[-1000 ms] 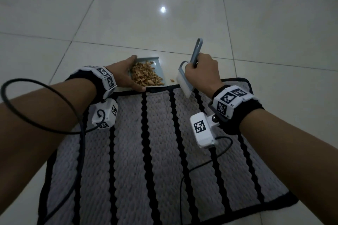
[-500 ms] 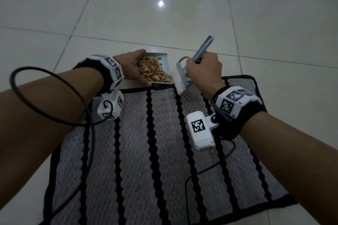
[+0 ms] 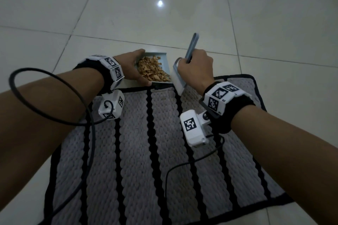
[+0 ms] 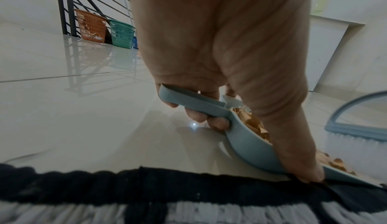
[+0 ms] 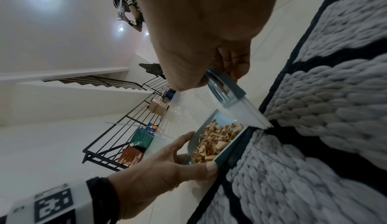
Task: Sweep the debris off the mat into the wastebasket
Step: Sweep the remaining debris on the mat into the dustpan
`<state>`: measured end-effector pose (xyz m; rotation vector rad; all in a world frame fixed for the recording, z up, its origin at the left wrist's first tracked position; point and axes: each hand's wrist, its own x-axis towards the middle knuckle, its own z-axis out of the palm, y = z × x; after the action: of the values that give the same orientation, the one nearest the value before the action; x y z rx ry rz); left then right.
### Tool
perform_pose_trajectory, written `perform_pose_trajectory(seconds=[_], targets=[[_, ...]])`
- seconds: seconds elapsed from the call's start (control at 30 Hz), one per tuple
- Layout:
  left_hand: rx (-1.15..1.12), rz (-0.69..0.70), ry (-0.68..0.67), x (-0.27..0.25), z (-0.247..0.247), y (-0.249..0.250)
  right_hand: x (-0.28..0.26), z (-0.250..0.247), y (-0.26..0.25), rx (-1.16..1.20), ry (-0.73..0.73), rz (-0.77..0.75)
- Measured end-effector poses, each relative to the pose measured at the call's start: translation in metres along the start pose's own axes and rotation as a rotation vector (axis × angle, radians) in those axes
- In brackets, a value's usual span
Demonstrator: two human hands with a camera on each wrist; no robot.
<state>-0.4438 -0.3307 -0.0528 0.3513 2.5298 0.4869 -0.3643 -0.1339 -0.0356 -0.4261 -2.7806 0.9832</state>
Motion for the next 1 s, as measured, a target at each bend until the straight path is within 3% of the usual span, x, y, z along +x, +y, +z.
perform_pose_trajectory(seconds=[0.27,0.6,0.77,1.0], targets=[[-0.077,0.003,0.003,-0.003,0.003,-0.008,-0.006,0.003,-0.008,0.007,-0.011,-0.083],[-0.188,0.067,0.062,-0.028,-0.001,-0.007,-0.017,-0.033,-0.015,-0.021,0.038,-0.224],[-0.208,0.107,0.059,-0.059,-0.002,0.001,-0.043,-0.061,-0.019,-0.040,0.034,-0.288],[-0.230,0.097,0.016,-0.140,0.017,0.029,-0.100,-0.111,-0.015,-0.072,-0.059,-0.338]])
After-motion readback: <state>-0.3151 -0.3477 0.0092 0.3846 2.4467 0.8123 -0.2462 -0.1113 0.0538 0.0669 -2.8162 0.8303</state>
